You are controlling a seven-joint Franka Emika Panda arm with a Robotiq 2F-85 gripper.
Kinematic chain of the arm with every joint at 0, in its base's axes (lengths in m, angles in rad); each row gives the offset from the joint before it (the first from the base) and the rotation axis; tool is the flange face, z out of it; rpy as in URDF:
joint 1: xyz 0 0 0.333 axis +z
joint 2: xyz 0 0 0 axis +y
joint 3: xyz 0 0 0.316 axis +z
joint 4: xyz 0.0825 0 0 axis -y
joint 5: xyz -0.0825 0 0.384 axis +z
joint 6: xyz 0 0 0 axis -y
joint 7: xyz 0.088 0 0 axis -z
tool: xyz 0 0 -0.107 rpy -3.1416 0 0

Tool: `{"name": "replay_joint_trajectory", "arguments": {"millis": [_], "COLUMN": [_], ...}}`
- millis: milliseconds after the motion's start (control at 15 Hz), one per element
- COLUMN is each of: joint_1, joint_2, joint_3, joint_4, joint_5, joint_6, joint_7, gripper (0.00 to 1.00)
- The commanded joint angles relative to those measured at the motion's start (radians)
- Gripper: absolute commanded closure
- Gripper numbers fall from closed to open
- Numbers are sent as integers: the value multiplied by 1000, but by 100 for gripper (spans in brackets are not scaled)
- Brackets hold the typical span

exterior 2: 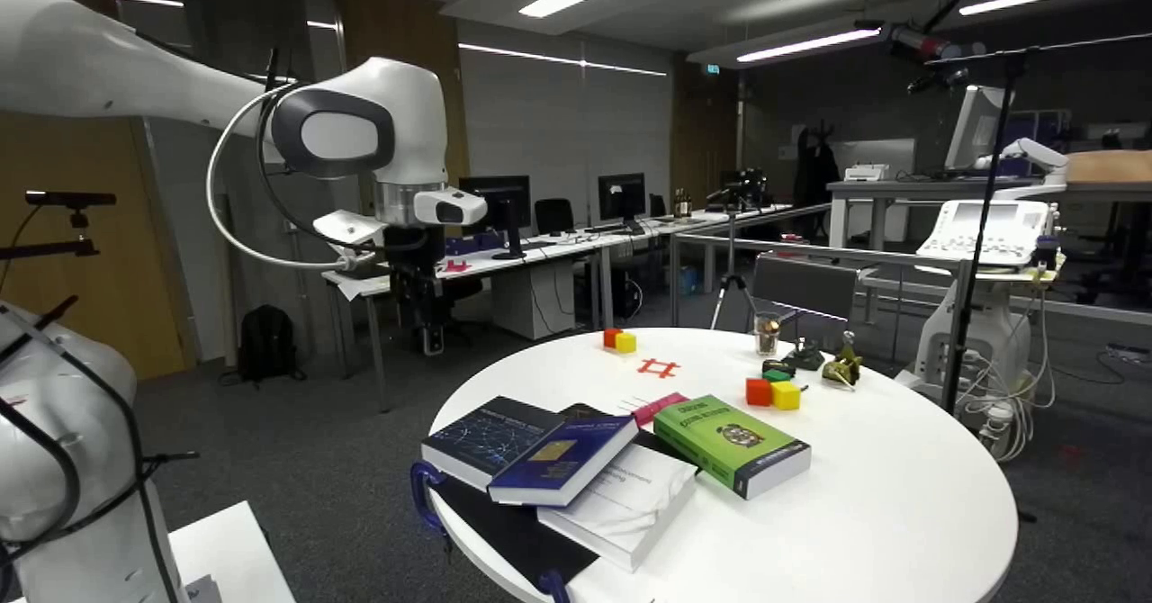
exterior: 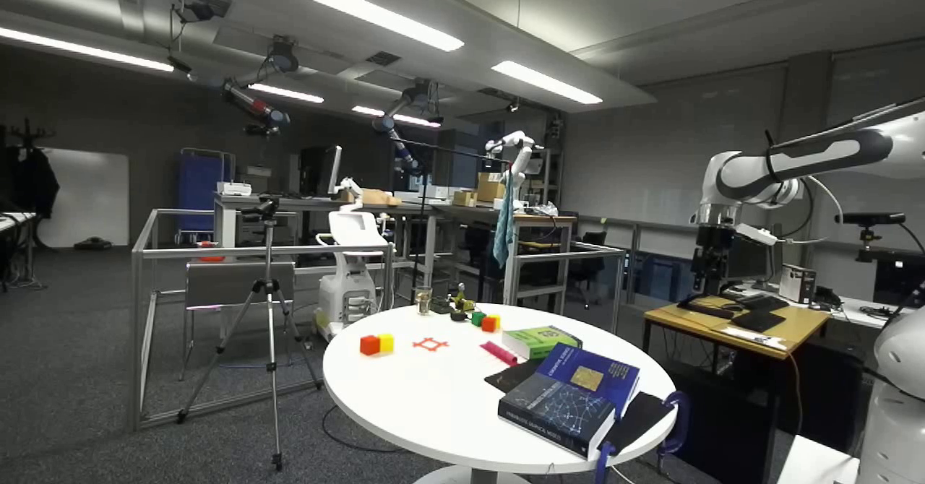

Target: Straighten the blue book and place it on top of the white book

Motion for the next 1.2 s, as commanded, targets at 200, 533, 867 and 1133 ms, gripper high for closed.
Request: {"name": "replay_joint_trajectory", "arguments": {"millis": [200, 533, 867, 1133], "joint_1": [9, 35, 26, 10], "joint_2": [40, 193, 356, 477], "joint_3": [-14, -77, -126, -149], "joint_4": [37, 186, 348, 453], "joint_5": [62, 185, 298, 425], "joint_6": [-33, -155, -217, -270], "joint_7": [-41, -160, -319, -473], "gripper": [0, 0, 0, 0]}}
